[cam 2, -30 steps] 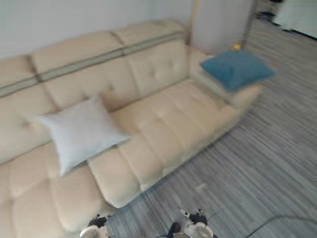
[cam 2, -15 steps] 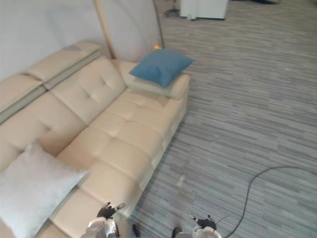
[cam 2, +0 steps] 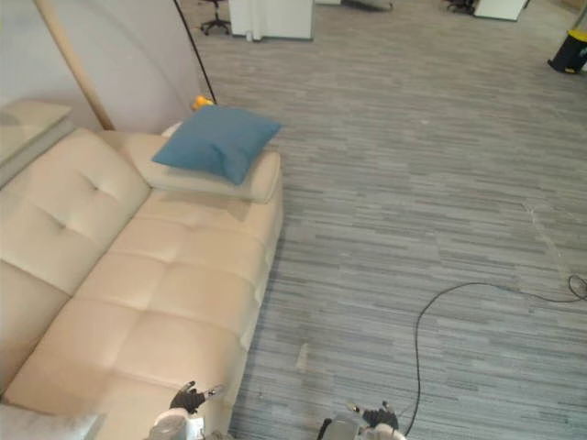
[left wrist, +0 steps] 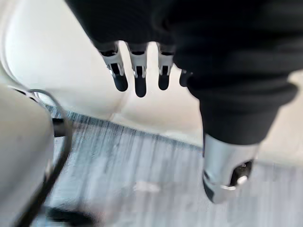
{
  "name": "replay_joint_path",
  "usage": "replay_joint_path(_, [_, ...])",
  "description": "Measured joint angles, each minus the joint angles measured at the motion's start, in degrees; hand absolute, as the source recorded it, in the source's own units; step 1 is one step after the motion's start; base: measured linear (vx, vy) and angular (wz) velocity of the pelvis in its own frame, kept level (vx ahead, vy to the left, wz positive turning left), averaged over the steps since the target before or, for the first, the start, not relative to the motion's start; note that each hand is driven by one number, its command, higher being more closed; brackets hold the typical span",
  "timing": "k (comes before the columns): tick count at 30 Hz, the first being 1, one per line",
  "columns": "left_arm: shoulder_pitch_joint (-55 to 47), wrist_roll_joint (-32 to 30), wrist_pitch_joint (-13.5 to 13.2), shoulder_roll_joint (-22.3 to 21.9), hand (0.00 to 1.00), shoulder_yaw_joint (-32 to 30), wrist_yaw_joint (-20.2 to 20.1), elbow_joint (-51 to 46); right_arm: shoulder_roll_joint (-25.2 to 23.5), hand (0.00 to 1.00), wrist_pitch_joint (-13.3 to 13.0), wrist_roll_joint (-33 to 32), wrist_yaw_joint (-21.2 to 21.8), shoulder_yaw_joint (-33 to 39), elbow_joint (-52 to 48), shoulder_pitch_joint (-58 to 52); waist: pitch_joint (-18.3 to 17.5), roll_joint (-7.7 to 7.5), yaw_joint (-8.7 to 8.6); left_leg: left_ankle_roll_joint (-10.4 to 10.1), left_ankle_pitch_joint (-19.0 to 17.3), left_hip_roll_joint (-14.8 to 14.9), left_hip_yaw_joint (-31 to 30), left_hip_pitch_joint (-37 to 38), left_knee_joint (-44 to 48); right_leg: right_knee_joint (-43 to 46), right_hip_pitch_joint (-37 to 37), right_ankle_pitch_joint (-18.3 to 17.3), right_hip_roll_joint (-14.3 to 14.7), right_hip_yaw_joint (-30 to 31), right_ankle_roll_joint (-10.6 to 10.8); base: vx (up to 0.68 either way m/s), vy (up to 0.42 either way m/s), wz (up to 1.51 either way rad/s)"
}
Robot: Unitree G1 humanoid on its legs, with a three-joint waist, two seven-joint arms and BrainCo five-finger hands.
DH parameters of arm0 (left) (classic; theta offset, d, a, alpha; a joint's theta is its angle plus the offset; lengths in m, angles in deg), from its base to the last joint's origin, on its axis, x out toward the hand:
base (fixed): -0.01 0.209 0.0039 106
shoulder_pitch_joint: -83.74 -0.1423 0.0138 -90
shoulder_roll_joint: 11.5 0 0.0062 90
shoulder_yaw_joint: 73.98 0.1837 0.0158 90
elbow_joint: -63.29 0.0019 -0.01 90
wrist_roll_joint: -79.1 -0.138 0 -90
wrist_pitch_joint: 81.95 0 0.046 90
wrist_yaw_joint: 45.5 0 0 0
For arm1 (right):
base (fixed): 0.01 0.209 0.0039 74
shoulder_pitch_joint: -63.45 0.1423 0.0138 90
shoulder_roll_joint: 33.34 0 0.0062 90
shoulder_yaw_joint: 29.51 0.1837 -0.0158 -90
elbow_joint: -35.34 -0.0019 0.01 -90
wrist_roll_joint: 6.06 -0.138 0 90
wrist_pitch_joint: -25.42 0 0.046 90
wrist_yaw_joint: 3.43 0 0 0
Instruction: Pick up cushions and gather them together orderly.
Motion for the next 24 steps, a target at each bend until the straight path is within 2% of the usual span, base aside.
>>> replay_joint_path(1, [0.6,0.0,0.1,-1.1,0.0,0.1,-0.1,1.4,1.0,0.0,0.0,0.0,0.0,0.3,1.2,0.6,0.6,2.46,0.19,-0.7,-0.3,1.7,-1.2,1.0,-0.1,1.0,0.5,-0.7,1.8,0.0,-0.7,0.42,-0.274,-0.2])
replay_joint_path(2, [0.3,0.0,0.1,-2.1,0.0,-0.3,0.0,2.0,2.0,0.0,0.1,0.0,0.0,0.9,1.7,0.8,0.7,3.8,0.17,-2.1,0.6,2.6,-2.6,0.7,0.9,2.3,0.4,-3.4,2.8,0.1,-1.3,0.4,-0.264,-0.29])
replay_joint_path(3, [0.3,0.0,0.1,-2.2,0.0,-0.4,0.0,2.2,2.1,0.0,0.1,0.0,0.0,1.4,2.1,0.8,0.7,4.12,-0.02,-2.5,0.9,2.7,-3.0,0.7,1.8,3.2,0.3,-4.5,2.9,0.2,-1.4,0.36,-0.235,-0.16])
replay_joint_path(4, [0.5,0.0,0.1,-2.6,0.0,-0.5,0.0,2.1,2.1,0.0,0.2,-0.1,-0.1,2.8,2.2,0.3,0.9,4.44,-0.15,-3.7,1.7,3.4,-4.0,-0.2,6.8,4.5,1.6,-6.8,3.2,0.1,-2.1,0.37,-0.231,0.05])
replay_joint_path(6, [0.9,-0.2,0.0,-3.2,0.0,-1.4,0.0,1.0,2.1,0.0,0.2,-0.1,-0.1,2.3,1.7,-0.3,1.1,4.11,-0.48,-6.4,4.6,4.8,-6.9,-6.8,23.9,3.9,5.7,-9.4,3.3,-0.9,-2.4,0.36,-0.222,0.25])
replay_joint_path(7, [0.9,-0.2,0.0,-3.8,0.0,-1.8,0.0,-0.2,2.2,0.0,0.2,-0.1,-0.2,1.6,1.5,-0.9,1.5,3.52,-0.38,-7.0,7.5,5.5,-8.3,-10.9,33.2,3.3,8.0,-10.3,3.4,-1.4,-3.0,0.32,-0.153,0.21])
replay_joint_path(8, [0.9,-0.2,-0.2,-4.0,0.0,-1.5,-0.1,-1.6,2.0,0.0,0.2,-0.1,-0.4,0.8,1.2,-1.3,1.7,3.56,0.26,-5.7,6.3,6.8,-8.0,-16.3,44.5,1.6,11.7,-11.2,4.0,-1.8,-3.9,0.37,-0.126,0.04])
replay_joint_path(9, [0.9,-0.2,-0.3,-3.9,0.0,-1.4,-0.1,-2.5,2.0,0.0,0.2,-0.2,-0.6,-0.1,0.9,-0.9,1.8,3.31,0.31,-3.7,4.6,6.7,-7.0,-20.2,47.9,-0.3,14.5,-11.5,4.1,-1.7,-4.0,0.29,-0.064,-0.07])
replay_joint_path(11, [1.0,-0.1,-0.3,-3.8,0.0,-0.8,0.0,-3.7,1.8,0.0,0.2,-0.2,-0.8,0.0,0.9,0.1,2.0,3.13,0.53,-2.2,2.6,6.4,-3.0,-24.4,44.3,-3.1,17.8,-11.8,4.1,-1.0,-3.9,0.3,-0.003,-0.19])
replay_joint_path(12, [1.0,0.0,-0.4,-3.8,0.0,-0.2,0.0,-4.2,1.9,0.0,0.2,-0.5,-1.0,0.1,0.8,0.5,2.1,3.15,0.83,-1.0,2.0,5.6,-0.9,-25.8,37.4,-4.9,19.5,-12.1,4.0,-0.5,-3.6,0.27,0.036,-0.23])
replay_joint_path(13, [1.1,0.0,-0.4,-3.8,0.0,0.0,0.0,-4.2,1.9,0.0,0.2,-0.5,-1.0,0.1,0.8,0.6,2.1,3.13,0.97,-1.0,2.0,4.9,-0.3,-25.9,33.5,-5.5,20.1,-12.3,3.9,-0.3,-3.3,0.3,0.088,-0.28])
replay_joint_path(14, [1.1,0.0,-0.4,-3.9,0.0,0.3,0.0,-4.2,2.0,0.0,0.2,-0.5,-1.1,0.1,0.6,0.7,2.1,3.14,1.2,-0.7,3.0,2.5,0.0,-25.2,21.5,-6.8,21.8,-13.1,3.6,0.2,-2.3,0.28,0.114,-0.23])
replay_joint_path(15, [1.3,0.0,-0.4,-4.0,0.0,0.6,-0.1,-4.2,2.1,0.0,0.2,-0.5,-1.1,0.1,0.6,0.6,2.0,3.22,1.29,-0.8,4.9,1.2,-0.1,-25.1,14.4,-7.6,23.0,-13.7,3.6,0.5,-1.6,0.46,0.205,-0.25])
replay_joint_path(16, [1.2,0.0,-0.4,-3.9,0.0,0.9,0.0,-4.3,2.1,0.0,0.2,-0.5,-1.1,0.1,0.6,0.3,2.0,3.35,1.57,-0.9,9.8,-0.2,0.0,-24.1,6.0,-8.3,24.6,-15.0,3.8,1.0,-0.3,0.53,0.251,-0.31])
replay_joint_path(17, [1.2,0.0,-0.4,-3.6,0.0,1.1,-0.1,-4.4,1.9,0.0,0.3,-0.5,-1.1,0.1,0.7,0.2,1.9,2.65,2.44,0.5,14.0,-0.7,0.1,-23.1,5.7,-8.4,25.6,-15.7,3.2,2.3,0.6,0.59,0.227,-0.3])
replay_joint_path(18, [1.5,0.0,-0.3,-2.7,0.0,1.5,-0.1,-4.4,0.7,0.0,0.2,-0.4,-1.0,0.1,0.8,0.2,0.8,0.31,2.77,2.1,11.6,-2.9,1.0,-23.0,5.8,-9.4,26.3,-15.4,1.6,3.3,0.8,0.52,0.167,-0.26])
replay_joint_path(19, [1.7,0.0,-0.3,-2.3,0.0,1.8,-0.1,-4.2,0.4,0.0,0.3,-0.4,-1.0,0.2,0.9,-0.1,0.5,-0.7,2.84,3.6,10.1,-3.6,1.4,-23.5,7.7,-9.0,26.2,-14.6,0.6,4.1,1.8,0.55,0.166,-0.08])
replay_joint_path(20, [1.7,0.0,-0.3,-1.9,0.0,1.8,-0.2,-4.2,0.4,0.0,0.3,-0.2,-0.9,0.2,0.8,-0.1,0.5,-0.95,2.91,4.2,8.5,-4.1,1.7,-23.4,9.6,-7.2,26.2,-14.1,-0.4,5.3,2.5,0.54,0.212,-0.02])
replay_joint_path(21, [1.6,0.0,-0.2,-2.0,0.0,1.9,-0.2,-4.0,0.6,0.0,0.4,-0.1,-0.9,0.3,0.8,-0.2,0.5,-0.9,2.93,4.6,5.9,-4.7,2.4,-21.5,10.8,-0.8,25.1,-13.9,-1.2,7.1,3.1,0.61,0.257,-0.06])
replay_joint_path(22, [1.5,0.0,-0.1,-2.0,0.0,1.9,-0.2,-4.0,0.6,0.0,0.4,0.0,-0.8,0.2,0.8,-0.4,0.7,-0.91,3.09,4.7,4.8,-5.0,3.0,-18.9,10.1,8.2,22.3,-13.2,-2.0,8.0,5.5,0.39,0.165,-0.1])
replay_joint_path(23, [1.4,0.0,0.0,-2.1,0.0,1.9,-0.2,-3.9,0.5,0.0,0.4,0.0,-0.7,0.1,0.8,-0.4,0.8,-0.78,3.06,4.8,4.3,-5.2,3.0,-17.7,9.6,13.0,20.6,-12.2,-2.5,8.2,7.3,0.46,0.171,-0.11])
replay_joint_path(24, [1.1,0.0,0.3,-1.8,0.0,1.9,-0.4,-3.7,0.0,0.0,0.3,0.0,-0.4,-0.1,0.7,-0.4,1.2,-0.42,2.83,4.8,2.8,-5.7,2.8,-12.7,7.8,29.7,14.0,-8.7,-3.5,9.3,11.7,0.45,0.139,-0.04])
